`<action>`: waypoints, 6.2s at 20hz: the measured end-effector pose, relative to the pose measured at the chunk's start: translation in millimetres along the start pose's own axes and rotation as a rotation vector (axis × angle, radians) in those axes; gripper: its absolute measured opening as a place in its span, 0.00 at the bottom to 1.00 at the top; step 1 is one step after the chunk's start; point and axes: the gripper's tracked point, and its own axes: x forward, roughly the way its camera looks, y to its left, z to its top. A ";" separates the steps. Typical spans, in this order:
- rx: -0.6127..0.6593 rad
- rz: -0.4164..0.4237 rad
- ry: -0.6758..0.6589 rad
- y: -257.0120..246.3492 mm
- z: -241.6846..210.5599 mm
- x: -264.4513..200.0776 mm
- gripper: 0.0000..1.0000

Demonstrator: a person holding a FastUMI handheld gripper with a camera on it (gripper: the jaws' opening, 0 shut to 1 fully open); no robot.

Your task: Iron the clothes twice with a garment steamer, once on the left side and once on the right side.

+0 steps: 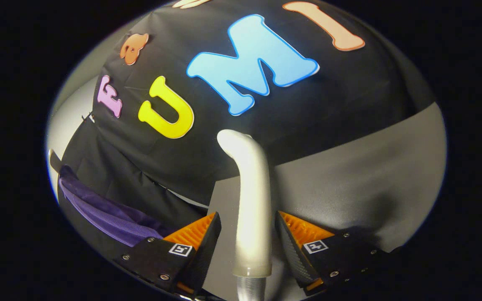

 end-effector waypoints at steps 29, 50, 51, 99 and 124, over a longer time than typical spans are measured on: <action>-0.316 -0.076 -0.718 170.4 -176.4 -210.5 0.31; -0.730 -0.114 -1.040 348.6 -249.9 -204.9 0.31; -0.742 -0.118 -1.043 354.2 -248.4 -199.1 0.31; -0.774 -0.301 -0.731 282.8 -328.1 -41.6 0.32; -0.747 -0.434 -0.541 170.5 -414.8 -2.8 0.32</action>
